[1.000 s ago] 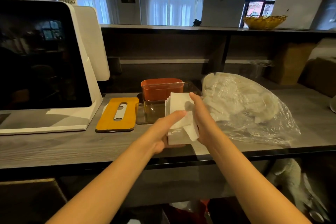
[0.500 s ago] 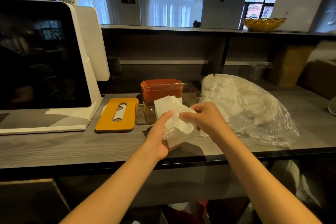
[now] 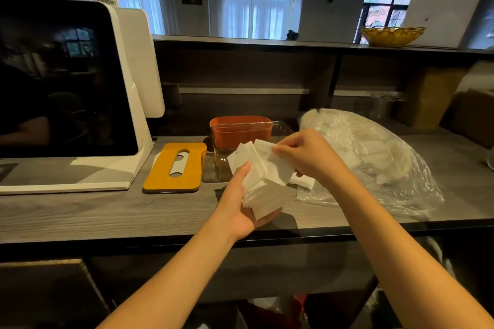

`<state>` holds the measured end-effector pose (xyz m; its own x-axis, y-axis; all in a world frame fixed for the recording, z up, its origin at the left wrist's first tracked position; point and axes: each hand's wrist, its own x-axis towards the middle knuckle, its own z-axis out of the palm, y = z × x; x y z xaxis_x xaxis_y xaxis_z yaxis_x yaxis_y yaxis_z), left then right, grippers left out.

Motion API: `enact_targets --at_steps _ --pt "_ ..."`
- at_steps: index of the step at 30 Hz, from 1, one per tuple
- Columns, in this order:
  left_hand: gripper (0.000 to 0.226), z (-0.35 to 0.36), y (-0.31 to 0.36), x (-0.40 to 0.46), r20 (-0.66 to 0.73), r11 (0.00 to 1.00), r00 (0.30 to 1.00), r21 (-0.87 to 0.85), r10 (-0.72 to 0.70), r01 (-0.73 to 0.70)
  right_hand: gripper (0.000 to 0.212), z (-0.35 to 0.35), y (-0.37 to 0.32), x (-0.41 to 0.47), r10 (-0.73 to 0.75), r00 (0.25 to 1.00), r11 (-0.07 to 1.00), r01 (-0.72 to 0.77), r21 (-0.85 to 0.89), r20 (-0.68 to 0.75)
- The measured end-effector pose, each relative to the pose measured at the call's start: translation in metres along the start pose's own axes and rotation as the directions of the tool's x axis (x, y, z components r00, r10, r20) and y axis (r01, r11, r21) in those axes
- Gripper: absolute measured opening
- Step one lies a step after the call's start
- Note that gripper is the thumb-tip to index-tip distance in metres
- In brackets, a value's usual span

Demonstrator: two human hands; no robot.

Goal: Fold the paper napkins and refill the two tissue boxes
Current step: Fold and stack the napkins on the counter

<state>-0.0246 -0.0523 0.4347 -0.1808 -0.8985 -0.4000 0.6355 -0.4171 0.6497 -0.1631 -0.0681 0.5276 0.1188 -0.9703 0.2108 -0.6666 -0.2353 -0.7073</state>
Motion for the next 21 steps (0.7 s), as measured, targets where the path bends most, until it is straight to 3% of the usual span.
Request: enact_targets --at_steps 3,7,11,15,19,21 --pt "0.052 0.0 -0.001 0.0 -0.003 1.0 1.0 0.005 -0.003 0.003 0.019 -0.011 -0.009 0.004 -0.057 0.988 0.998 0.057 -0.004 -0.141" --pt "0.047 0.002 -0.001 0.001 -0.046 1.0 0.999 0.024 0.014 -0.013 0.014 -0.021 -0.016 0.005 0.033 0.937 0.941 0.088 0.326 -0.347" --pt "0.058 0.003 -0.003 0.003 -0.078 0.998 0.996 0.053 0.037 -0.033 0.022 0.001 -0.01 -0.001 0.164 0.947 0.844 0.011 0.537 -0.276" --pt "0.069 0.005 -0.004 0.002 -0.043 0.995 0.997 0.077 0.06 -0.057 0.022 0.043 0.014 -0.008 0.242 0.958 0.859 -0.138 0.493 -0.154" --pt "0.055 0.008 -0.004 -0.001 -0.041 0.98 0.996 0.187 0.076 -0.067 0.019 0.062 0.03 -0.009 0.251 0.959 0.906 -0.183 0.383 -0.135" --pt "0.047 0.009 -0.005 -0.002 -0.079 0.962 0.99 0.258 0.113 -0.089 0.021 0.059 0.03 -0.011 0.235 0.966 0.896 -0.173 0.408 -0.108"
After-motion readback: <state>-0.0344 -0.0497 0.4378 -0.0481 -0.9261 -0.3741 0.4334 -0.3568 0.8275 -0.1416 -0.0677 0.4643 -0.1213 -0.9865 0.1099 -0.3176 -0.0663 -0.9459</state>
